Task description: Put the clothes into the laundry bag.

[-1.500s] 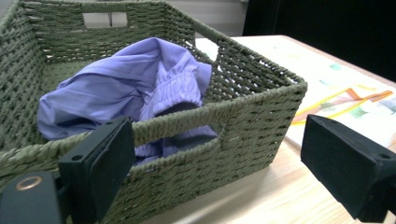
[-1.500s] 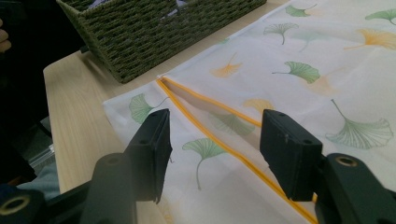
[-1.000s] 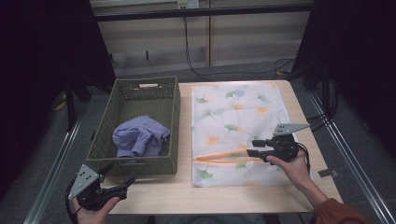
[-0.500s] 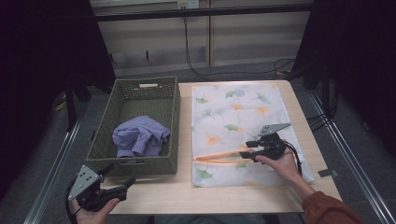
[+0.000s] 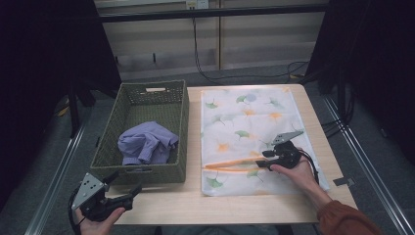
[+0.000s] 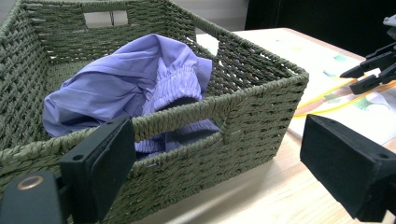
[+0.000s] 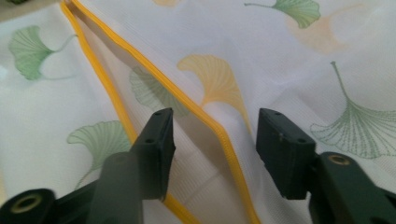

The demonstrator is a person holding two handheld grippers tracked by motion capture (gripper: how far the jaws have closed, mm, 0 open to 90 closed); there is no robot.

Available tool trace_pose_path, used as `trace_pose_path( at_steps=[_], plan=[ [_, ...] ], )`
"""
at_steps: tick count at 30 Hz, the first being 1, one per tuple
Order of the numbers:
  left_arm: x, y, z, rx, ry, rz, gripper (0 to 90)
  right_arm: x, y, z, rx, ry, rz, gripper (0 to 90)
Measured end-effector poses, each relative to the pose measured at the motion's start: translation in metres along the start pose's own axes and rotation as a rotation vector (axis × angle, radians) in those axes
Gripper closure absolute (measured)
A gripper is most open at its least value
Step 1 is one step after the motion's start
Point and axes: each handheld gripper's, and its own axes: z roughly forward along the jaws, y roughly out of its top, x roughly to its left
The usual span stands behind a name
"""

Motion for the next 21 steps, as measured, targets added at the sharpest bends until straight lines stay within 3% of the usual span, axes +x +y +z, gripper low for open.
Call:
trace_pose_path(
  at_steps=[3,7,10,21],
  plan=[
    [-0.0002,0.0001,0.0001,-0.001,0.001,0.000,10.4,0.0012,-0.0003,0.0023,0.004,0.004,-0.007,54.1],
    [-0.0018,-0.0005,0.0027,0.013,0.000,0.012,10.3,0.0050,-0.0006,0.0049,0.017,-0.018,-0.027,69.9],
    [-0.0017,-0.0005,0.0025,0.009,-0.002,0.007,10.3,0.0053,-0.0005,0.0056,0.011,-0.026,-0.013,73.9],
    [-0.0002,-0.0005,0.0016,0.006,-0.005,0.006,10.4,0.0074,0.0012,0.0087,0.006,-0.060,-0.032,88.7]
  ],
)
